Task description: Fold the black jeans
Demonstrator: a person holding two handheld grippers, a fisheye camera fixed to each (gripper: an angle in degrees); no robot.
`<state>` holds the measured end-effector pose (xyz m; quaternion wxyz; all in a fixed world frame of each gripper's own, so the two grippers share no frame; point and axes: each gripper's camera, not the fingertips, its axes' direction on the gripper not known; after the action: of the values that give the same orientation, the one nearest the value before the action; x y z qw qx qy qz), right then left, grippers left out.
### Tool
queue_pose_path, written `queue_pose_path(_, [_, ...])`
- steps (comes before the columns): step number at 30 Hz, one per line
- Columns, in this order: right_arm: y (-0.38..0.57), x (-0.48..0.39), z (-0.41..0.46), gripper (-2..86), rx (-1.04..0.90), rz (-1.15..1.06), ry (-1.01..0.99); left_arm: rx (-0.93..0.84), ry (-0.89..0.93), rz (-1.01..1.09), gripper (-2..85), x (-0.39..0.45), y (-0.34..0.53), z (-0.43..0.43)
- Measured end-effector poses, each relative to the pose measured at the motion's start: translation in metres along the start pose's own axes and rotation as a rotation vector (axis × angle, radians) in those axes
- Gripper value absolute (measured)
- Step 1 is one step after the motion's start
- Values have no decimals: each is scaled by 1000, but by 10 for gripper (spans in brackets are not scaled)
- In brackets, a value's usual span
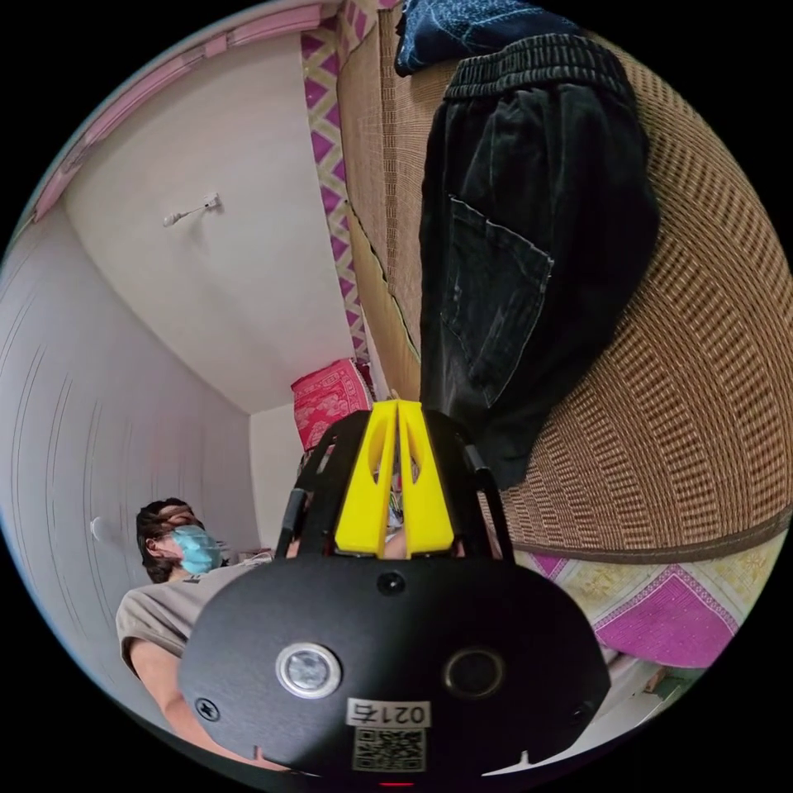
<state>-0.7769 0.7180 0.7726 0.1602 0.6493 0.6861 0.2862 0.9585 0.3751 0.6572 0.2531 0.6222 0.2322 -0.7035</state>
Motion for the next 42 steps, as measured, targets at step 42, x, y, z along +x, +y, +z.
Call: queue_pose_path(42, [164, 25, -202, 54, 477, 34, -67, -602, -659, 1416, -4, 599, 642, 565])
